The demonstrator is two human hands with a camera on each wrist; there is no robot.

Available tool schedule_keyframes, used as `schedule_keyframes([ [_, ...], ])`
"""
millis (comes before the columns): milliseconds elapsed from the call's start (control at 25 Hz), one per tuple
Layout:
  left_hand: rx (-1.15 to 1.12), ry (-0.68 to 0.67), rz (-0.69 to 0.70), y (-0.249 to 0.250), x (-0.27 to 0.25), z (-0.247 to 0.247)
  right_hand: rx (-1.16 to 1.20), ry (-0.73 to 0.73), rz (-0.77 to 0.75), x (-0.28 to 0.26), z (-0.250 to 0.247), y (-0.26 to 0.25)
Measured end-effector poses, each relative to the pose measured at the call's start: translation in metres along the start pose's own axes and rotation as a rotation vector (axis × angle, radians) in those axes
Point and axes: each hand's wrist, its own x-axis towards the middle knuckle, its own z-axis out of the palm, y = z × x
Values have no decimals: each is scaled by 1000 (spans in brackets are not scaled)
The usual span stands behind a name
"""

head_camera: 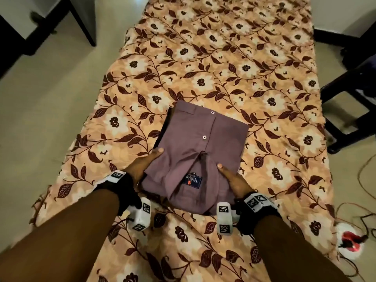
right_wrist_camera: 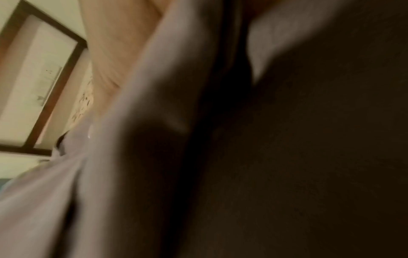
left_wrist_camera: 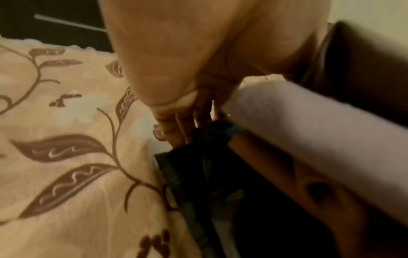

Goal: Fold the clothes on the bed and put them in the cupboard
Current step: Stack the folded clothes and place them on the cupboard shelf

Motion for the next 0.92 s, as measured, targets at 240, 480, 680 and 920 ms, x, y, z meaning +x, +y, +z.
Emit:
schedule_keyframes([
  [240,-151,56,-15,-29,-51,13,-187,56,-35,-26,-5,16],
  [480,-373,31,-40,-126,-196,21,-211,-164,28,-162,0,50],
  [680,-665,172,-153,-244,-339,30,-390,-301,147,-261,2,106],
  [920,-960,498,-179,-379,-509,57,-820,-621,172,-373,67,159],
])
